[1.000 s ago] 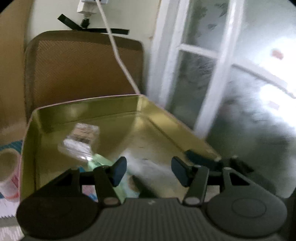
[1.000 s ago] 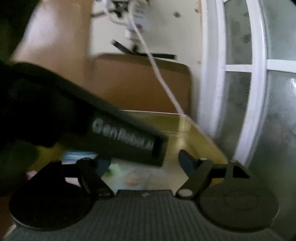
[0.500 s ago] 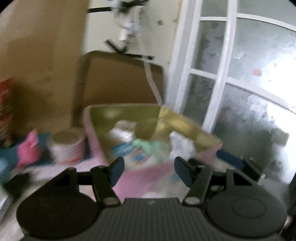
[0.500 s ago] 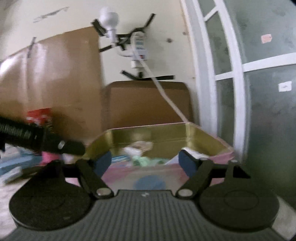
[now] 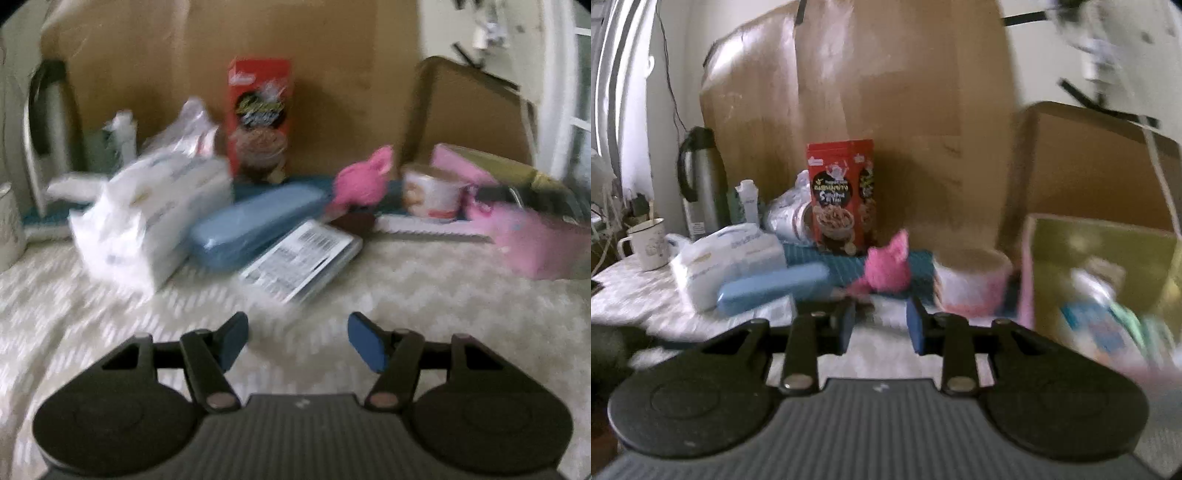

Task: Organize soft objects
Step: 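Reach to the pink plush toy and grasp it with the right gripper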

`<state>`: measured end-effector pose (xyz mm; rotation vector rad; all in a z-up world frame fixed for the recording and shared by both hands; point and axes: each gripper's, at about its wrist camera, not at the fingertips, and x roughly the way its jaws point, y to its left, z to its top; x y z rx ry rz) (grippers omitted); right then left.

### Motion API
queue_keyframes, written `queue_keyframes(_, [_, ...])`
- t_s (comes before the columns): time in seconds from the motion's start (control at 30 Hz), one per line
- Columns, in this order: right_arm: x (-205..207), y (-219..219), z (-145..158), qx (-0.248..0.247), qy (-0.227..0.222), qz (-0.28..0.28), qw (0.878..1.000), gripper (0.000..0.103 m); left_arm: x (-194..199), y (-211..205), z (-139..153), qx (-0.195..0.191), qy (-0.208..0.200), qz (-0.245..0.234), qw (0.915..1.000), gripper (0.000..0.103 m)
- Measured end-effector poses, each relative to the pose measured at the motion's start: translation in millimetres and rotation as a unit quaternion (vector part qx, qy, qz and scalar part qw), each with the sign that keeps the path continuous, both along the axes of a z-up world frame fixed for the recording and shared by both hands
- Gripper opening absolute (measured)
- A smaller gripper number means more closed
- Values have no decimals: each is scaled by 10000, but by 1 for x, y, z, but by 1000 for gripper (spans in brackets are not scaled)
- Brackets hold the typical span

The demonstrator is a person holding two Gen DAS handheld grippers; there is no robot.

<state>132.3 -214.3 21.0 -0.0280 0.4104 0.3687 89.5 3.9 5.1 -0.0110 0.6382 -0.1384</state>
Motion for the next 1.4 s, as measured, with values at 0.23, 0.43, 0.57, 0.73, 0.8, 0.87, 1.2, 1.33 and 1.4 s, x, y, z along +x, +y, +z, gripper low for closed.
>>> queue_keyframes(0.23, [115, 36, 1, -364, 411, -335, 9979, 42, 8, 2, 5, -228, -76, -28, 9997, 62])
queue_keyframes(0.43, [129, 34, -5, -34, 873, -291, 9957, 4, 2, 9, 0, -425, -143, 4, 9990, 62])
queue_keyframes(0.57, [77, 27, 5, 76, 610, -28, 9981, 4, 1, 12, 0, -516, -169, -1, 9985, 62])
queue_keyframes(0.73, [-24, -1, 1, 56, 407, 180, 9990, 4, -2, 17, 2, -708, -227, -46, 9972, 65])
queue_keyframes(0.8, [-64, -12, -6, -13, 384, 173, 9991, 4, -2, 21, 3, -864, -232, -160, 9959, 66])
queue_keyframes(0.87, [-104, -23, -15, -160, 309, 128, 9993, 4, -3, 22, 4, -984, -186, -286, 9946, 67])
queue_keyframes(1.2, [-168, -49, -33, 102, 504, 157, 9986, 59, -13, -19, 21, -1990, 462, -1367, 9693, 75])
queue_keyframes(1.33, [-157, -41, -30, 121, 405, 430, 9982, 65, -23, -35, 32, -1951, 438, -1633, 9661, 83])
queue_keyframes(1.4, [-152, -36, -31, 47, 366, 554, 9978, 69, -25, -43, 33, -1842, 458, -1680, 9673, 83])
